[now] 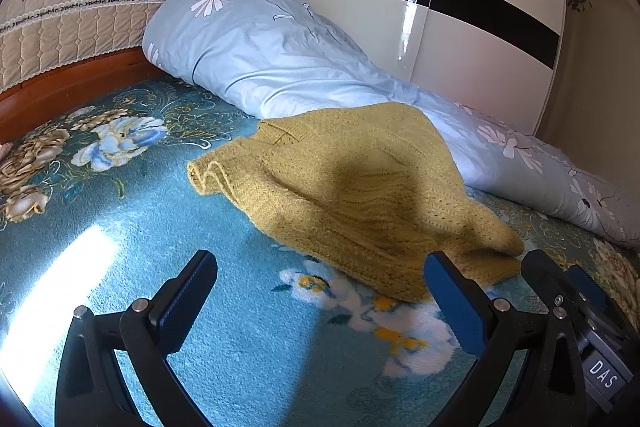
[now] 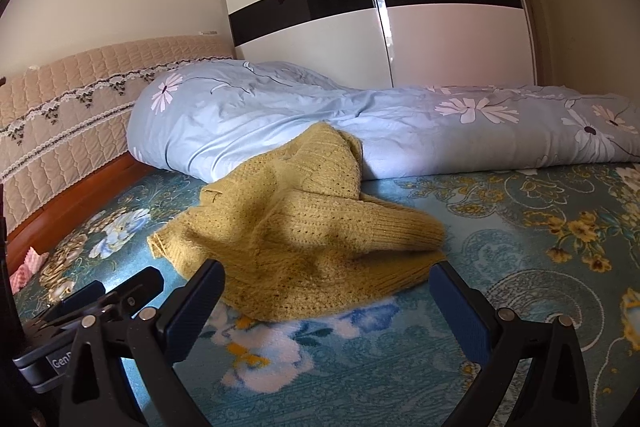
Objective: Fold clothes
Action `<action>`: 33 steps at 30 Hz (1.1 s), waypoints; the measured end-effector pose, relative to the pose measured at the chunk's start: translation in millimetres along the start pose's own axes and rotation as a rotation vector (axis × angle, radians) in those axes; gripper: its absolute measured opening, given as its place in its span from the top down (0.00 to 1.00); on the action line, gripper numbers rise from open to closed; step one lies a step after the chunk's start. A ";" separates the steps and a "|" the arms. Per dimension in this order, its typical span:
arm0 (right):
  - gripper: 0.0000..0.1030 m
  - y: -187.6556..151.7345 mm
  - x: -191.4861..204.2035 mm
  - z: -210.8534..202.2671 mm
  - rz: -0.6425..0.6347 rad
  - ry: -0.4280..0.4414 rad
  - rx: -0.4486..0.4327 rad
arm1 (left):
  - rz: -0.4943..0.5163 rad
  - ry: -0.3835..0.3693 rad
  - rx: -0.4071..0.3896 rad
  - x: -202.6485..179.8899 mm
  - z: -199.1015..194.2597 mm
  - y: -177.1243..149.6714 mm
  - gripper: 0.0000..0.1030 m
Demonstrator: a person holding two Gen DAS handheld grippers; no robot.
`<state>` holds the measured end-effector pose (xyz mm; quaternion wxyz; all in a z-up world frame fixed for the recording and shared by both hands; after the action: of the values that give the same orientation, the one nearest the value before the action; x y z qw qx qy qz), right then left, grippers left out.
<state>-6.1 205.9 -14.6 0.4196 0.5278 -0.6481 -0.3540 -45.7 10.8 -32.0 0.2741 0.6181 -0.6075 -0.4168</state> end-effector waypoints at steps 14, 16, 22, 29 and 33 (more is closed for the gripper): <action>0.00 -2.5 6.7 0.0 -0.036 -0.003 0.002 | 0.016 0.023 0.013 3.8 0.3 -1.3 0.00; 0.00 -3.1 7.5 0.6 -0.037 0.002 0.007 | 0.017 0.025 0.018 4.2 1.0 -1.5 0.00; 0.00 -6.9 7.1 4.4 -0.025 0.021 0.034 | 0.031 0.026 0.039 4.8 3.8 -2.8 0.00; 0.00 -13.6 4.1 8.1 -0.034 -0.006 0.061 | -0.030 0.015 0.043 33.1 1.3 3.2 0.00; 0.00 -15.6 -7.3 20.0 0.016 -0.035 0.118 | -0.090 0.030 0.015 64.3 -4.3 10.1 0.00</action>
<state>-17.8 210.4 -37.8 0.3791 0.5403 -0.6792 -0.3211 -52.8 -54.1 -33.0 0.2596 0.6529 -0.5781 -0.4149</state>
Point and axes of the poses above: each gripper's, at about its wrist camera, not at the fingertips, and z roughly the way its jaws point, x to its left, y to its top, the point moved 4 cm from there along z, roughly the way its jaws point, and after that the axes turned 3 degrees about -x, right-handed, at the moved point
